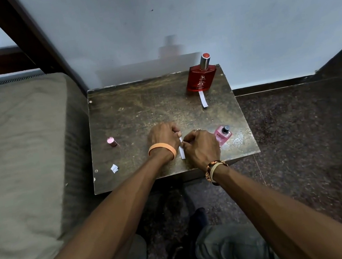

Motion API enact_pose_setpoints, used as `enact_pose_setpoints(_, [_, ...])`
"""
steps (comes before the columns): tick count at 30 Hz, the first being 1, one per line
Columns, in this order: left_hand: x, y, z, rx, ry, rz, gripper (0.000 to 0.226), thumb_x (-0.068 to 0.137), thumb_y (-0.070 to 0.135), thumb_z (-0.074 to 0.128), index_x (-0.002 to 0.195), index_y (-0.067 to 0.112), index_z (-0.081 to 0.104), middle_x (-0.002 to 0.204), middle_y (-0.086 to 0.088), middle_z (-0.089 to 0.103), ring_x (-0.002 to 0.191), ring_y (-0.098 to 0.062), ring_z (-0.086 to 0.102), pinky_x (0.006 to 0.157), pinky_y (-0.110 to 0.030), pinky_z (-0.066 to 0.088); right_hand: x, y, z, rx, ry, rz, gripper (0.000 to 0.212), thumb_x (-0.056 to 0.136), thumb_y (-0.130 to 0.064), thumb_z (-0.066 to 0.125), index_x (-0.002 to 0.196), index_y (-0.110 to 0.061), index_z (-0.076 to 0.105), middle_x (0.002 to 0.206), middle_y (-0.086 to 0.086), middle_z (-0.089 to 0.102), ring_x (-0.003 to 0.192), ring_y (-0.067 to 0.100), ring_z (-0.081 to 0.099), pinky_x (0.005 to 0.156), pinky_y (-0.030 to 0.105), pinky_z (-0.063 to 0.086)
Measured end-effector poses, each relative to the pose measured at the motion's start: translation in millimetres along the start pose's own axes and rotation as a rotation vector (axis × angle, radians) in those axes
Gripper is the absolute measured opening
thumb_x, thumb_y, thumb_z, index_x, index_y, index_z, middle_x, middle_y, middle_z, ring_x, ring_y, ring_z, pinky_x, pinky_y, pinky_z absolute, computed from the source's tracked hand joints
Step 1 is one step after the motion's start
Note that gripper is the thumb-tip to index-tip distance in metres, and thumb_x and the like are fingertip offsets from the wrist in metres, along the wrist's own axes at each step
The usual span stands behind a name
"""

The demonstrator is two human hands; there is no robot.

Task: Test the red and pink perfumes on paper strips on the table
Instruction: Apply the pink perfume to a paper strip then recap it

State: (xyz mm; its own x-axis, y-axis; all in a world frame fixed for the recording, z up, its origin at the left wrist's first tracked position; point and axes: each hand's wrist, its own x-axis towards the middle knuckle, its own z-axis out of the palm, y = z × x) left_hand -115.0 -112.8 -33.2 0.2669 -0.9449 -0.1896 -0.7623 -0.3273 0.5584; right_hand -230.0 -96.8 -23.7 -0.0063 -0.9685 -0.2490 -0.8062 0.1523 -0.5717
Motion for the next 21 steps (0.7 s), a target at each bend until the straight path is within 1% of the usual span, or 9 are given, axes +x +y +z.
enact_pose_setpoints(2, [0, 0, -2, -0.025, -0.022, -0.004, 0.011, 0.083, 0.016, 0.064, 0.075, 0.020, 0.070, 0.080, 0.000, 0.072, 0.078, -0.019, 0.066, 0.072, -0.033, 0.054, 0, -1, -3, 0.048, -0.001, -0.011, 0.015, 0.085, -0.029, 0.069, 0.094, -0.020, 0.076, 0.096, 0.000, 0.075, 0.092, 0.020, 0.068, 0.078, 0.030, 0.051])
enact_pose_setpoints(5, [-2, -4, -10, -0.094, -0.067, 0.005, 0.010, 0.084, 0.013, 0.063, 0.077, 0.019, 0.065, 0.084, -0.003, 0.070, 0.081, -0.020, 0.064, 0.075, -0.034, 0.052, -2, -6, -4, 0.103, -0.006, -0.043, 0.033, 0.088, -0.029, 0.067, 0.117, -0.013, 0.069, 0.108, 0.006, 0.073, 0.100, 0.021, 0.067, 0.076, 0.023, 0.045])
enact_pose_setpoints(8, [-8, -11, -25, -0.171, -0.097, 0.030, 0.010, 0.085, 0.013, 0.062, 0.078, 0.020, 0.060, 0.086, -0.002, 0.066, 0.080, -0.017, 0.060, 0.074, -0.033, 0.049, -7, -14, -7, 0.146, -0.046, -0.055, 0.046, 0.090, -0.038, 0.065, 0.128, -0.013, 0.063, 0.112, 0.007, 0.071, 0.105, 0.022, 0.065, 0.086, 0.032, 0.051])
enact_pose_setpoints(10, [-11, -12, -38, -0.238, -0.110, 0.040, 0.008, 0.086, 0.013, 0.062, 0.081, 0.019, 0.060, 0.085, 0.002, 0.064, 0.079, -0.013, 0.057, 0.071, -0.027, 0.045, -10, -21, -11, 0.218, -0.086, -0.056, 0.035, 0.091, -0.036, 0.065, 0.118, -0.016, 0.070, 0.106, 0.004, 0.074, 0.100, 0.020, 0.068, 0.086, 0.036, 0.054])
enact_pose_setpoints(13, [-15, -6, -59, -0.363, -0.080, 0.039, 0.009, 0.086, 0.011, 0.064, 0.080, 0.016, 0.060, 0.077, 0.008, 0.060, 0.076, -0.012, 0.056, 0.066, -0.020, 0.042, -20, -29, -19, 0.337, -0.105, -0.044, 0.014, 0.090, -0.023, 0.067, 0.099, -0.019, 0.077, 0.092, -0.001, 0.076, 0.087, 0.016, 0.070, 0.081, 0.037, 0.056])
enact_pose_setpoints(15, [-21, 0, -69, -0.483, -0.070, 0.017, 0.013, 0.084, 0.009, 0.066, 0.077, 0.017, 0.060, 0.073, 0.005, 0.062, 0.072, -0.015, 0.058, 0.066, -0.023, 0.047, -25, -33, -22, 0.421, -0.128, -0.008, 0.010, 0.089, -0.022, 0.067, 0.092, -0.018, 0.076, 0.085, -0.001, 0.075, 0.082, 0.016, 0.070, 0.080, 0.043, 0.057])
enact_pose_setpoints(17, [-29, 6, -75, -0.628, -0.073, -0.053, 0.007, 0.082, 0.013, 0.070, 0.083, 0.016, 0.063, 0.077, -0.004, 0.065, 0.069, -0.016, 0.061, 0.064, -0.028, 0.050, -29, -36, -28, 0.501, -0.150, 0.022, 0.011, 0.090, -0.022, 0.067, 0.090, -0.015, 0.075, 0.084, 0.000, 0.075, 0.082, 0.018, 0.070, 0.081, 0.047, 0.058])
enact_pose_setpoints(19, [-37, 12, -79, -0.699, -0.103, -0.123, 0.013, 0.081, 0.016, 0.072, 0.091, 0.008, 0.068, 0.079, -0.008, 0.067, 0.069, -0.016, 0.060, 0.063, -0.027, 0.051, -34, -39, -34, 0.561, -0.156, 0.031, 0.011, 0.090, -0.024, 0.068, 0.090, -0.015, 0.075, 0.085, -0.001, 0.075, 0.083, 0.017, 0.071, 0.081, 0.046, 0.058])
enact_pose_setpoints(21, [-44, 18, -83, -0.733, -0.115, -0.144, 0.012, 0.082, 0.013, 0.072, 0.090, 0.004, 0.070, 0.074, -0.006, 0.066, 0.067, -0.016, 0.056, 0.062, -0.027, 0.050, -38, -41, -40, 0.584, -0.149, 0.028, 0.009, 0.091, -0.024, 0.068, 0.086, -0.018, 0.073, 0.084, -0.001, 0.074, 0.083, 0.017, 0.070, 0.080, 0.044, 0.059])
